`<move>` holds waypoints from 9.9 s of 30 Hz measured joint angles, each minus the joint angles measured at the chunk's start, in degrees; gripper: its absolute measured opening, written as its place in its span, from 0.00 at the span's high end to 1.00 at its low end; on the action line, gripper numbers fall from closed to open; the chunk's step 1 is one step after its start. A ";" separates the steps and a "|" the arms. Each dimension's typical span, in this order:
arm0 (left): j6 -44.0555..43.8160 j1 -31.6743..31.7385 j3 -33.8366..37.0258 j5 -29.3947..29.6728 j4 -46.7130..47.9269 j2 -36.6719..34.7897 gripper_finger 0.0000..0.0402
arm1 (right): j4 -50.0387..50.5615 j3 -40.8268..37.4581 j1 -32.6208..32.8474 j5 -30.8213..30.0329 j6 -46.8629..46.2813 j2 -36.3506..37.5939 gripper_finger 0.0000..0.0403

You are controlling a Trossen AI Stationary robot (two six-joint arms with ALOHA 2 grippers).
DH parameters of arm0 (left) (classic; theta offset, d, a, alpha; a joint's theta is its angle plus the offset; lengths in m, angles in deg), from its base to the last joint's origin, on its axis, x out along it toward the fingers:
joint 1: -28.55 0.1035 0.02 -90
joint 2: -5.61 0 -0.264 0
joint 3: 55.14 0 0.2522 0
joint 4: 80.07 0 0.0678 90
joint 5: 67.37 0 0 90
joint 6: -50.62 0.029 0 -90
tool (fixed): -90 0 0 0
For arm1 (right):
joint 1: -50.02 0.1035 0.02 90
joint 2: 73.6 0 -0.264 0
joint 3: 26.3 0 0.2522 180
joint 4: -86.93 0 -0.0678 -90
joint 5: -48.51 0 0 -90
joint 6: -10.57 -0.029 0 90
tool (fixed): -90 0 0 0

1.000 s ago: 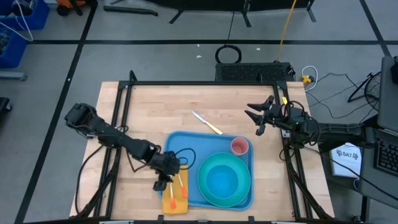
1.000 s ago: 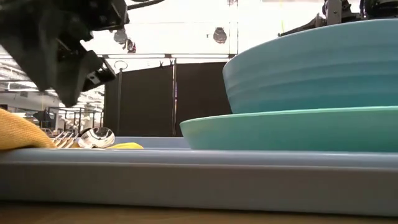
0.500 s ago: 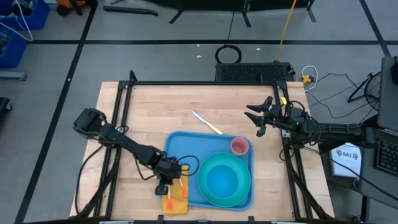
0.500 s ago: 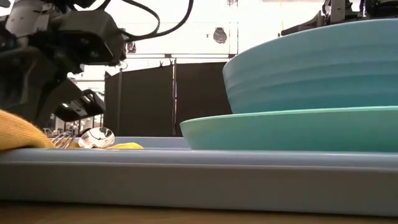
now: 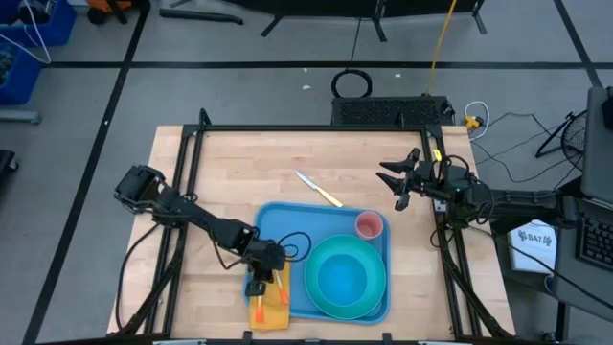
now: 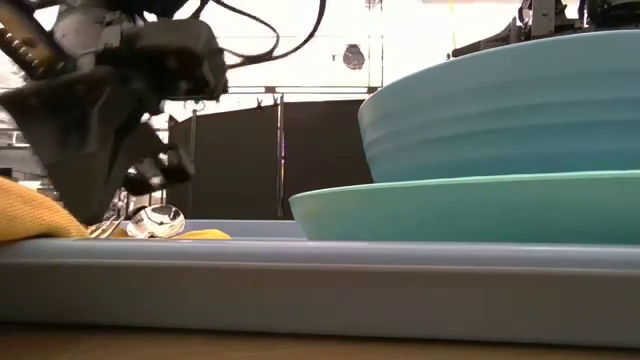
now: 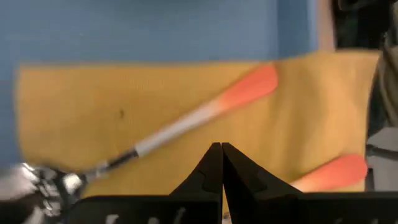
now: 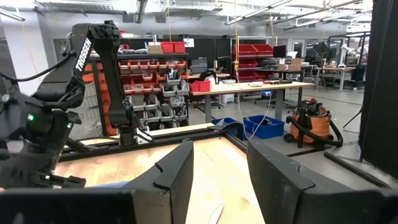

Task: Set up tray
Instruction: Put the orange spoon on top of the yellow table napkin, then adjust the yellow table napkin on the blue tray, then put the orange spoon on top of the yellow table napkin

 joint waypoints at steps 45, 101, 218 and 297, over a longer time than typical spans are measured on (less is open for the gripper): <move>9.06 11.38 -0.02 -1.94 8.79 4.47 1.00 | 1.66 0.00 0.00 0.20 -0.28 -0.54 0.65; 27.95 25.30 -8.79 29.39 23.50 -4.41 0.64 | 1.75 0.00 0.00 0.02 0.69 -0.55 0.65; 39.76 42.95 -8.17 -6.95 10.75 6.79 0.64 | 1.68 0.00 -0.02 -0.01 3.04 -0.57 0.65; -5.60 19.74 -3.21 12.11 24.65 -3.56 0.64 | -0.16 0.00 0.02 1.75 2.86 -0.56 0.65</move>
